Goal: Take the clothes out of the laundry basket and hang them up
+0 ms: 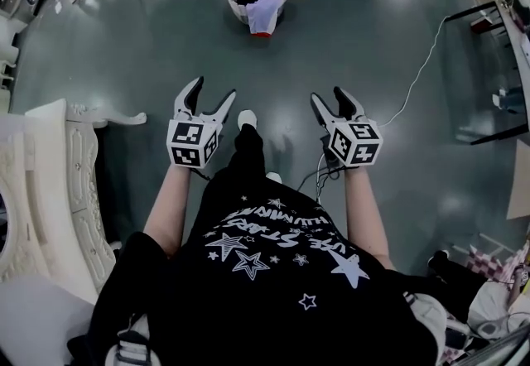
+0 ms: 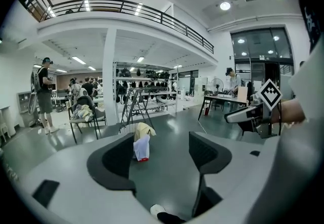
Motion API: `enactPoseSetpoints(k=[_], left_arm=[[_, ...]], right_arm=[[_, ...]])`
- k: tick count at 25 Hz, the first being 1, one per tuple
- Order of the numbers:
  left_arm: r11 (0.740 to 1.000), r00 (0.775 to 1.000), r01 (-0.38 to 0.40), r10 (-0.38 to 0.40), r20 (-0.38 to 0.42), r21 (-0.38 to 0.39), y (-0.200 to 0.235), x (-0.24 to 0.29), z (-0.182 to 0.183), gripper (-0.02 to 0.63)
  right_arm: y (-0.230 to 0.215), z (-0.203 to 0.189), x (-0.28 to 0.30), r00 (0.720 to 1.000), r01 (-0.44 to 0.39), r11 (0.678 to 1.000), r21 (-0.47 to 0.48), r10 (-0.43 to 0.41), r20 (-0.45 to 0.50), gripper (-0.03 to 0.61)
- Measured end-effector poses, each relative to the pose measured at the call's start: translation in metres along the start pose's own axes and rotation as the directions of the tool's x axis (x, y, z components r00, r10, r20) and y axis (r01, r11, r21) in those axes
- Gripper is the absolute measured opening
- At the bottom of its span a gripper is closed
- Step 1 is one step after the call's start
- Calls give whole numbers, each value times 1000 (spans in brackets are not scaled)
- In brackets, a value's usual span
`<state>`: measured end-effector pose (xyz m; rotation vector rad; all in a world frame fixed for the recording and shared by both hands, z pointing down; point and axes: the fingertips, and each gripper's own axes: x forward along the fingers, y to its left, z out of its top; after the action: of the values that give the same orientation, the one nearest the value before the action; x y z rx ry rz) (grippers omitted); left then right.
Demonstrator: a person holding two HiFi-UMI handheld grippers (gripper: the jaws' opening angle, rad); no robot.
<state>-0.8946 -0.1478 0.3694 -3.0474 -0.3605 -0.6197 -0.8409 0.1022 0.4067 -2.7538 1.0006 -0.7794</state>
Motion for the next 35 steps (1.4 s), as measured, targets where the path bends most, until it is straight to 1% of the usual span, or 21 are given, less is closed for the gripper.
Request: enactPoseSetpoints(k=[3,5,8,10,12,17,20,22,25,27,32,35], left_arm=[[1000,1000,16,-15,-21,7,21,32,-2,342],[1000,999,17,-17,-36,-5,41,55,-2,342],[999,997,20,-23,-70,-32,73,88,-3,342],[999,995,27,-29,-91,-28,96,111,0,342],[999,993,30,-32,-110,-25,122,133,3,342],[998,990,23,-31,-135,-60,177,172,-1,342],[997,988,18,-30,-152,-80,208,194,-7,342],[996,986,19,-34,-165,-90,226,207,-12,342],[995,981,24,-42,-188,-97,244,225,-20,342],[995,978,22,-42,-202,-100,252,238,-26,342],[994,969,-13,-15,-246,-111,268,273,-50,342],[993,960,-23,-11,-279,-119,272,289,-75,342]], right_arm=[[-11,8,31,1000,18,1000,4,-18,-19,265],[-17,14,58,999,31,1000,-6,-31,-39,265],[-28,24,103,995,56,998,-17,-57,-83,265],[-34,34,141,992,65,998,-25,-68,-105,264],[-35,43,179,990,73,997,-30,-77,-122,264],[-29,50,260,979,76,996,-35,-81,-185,264],[-24,47,303,968,75,996,-50,-85,-237,262],[-22,46,330,963,78,996,-45,-87,-255,262],[-20,42,363,956,71,997,-40,-80,-281,261],[-22,37,384,949,58,997,-57,-73,-306,258],[-46,12,439,926,43,992,-123,-85,-367,258],[-64,-14,474,915,76,990,-119,-116,-385,253]])
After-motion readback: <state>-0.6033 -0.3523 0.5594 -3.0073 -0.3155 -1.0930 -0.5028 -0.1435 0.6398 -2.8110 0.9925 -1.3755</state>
